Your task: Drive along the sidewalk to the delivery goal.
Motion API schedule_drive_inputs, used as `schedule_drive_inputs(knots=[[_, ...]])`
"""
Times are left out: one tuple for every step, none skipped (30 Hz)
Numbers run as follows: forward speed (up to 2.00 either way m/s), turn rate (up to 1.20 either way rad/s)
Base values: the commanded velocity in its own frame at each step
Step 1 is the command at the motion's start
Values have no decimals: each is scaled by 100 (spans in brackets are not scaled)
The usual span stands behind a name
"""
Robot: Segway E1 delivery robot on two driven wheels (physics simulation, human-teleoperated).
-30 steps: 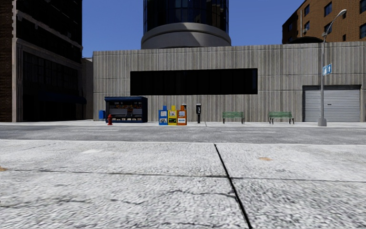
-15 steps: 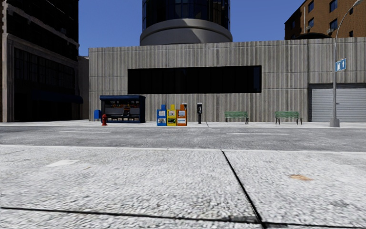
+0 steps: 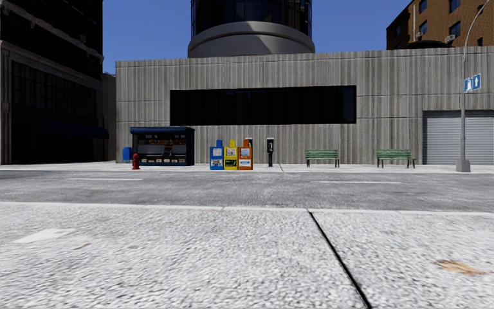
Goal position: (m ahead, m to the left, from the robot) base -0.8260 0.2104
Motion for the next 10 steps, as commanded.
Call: schedule_drive_inputs(knots=[[0, 0], [0, 0], [0, 0], [0, 0], [0, 0], [0, 0], [0, 0], [0, 0], [0, 0], [0, 0]])
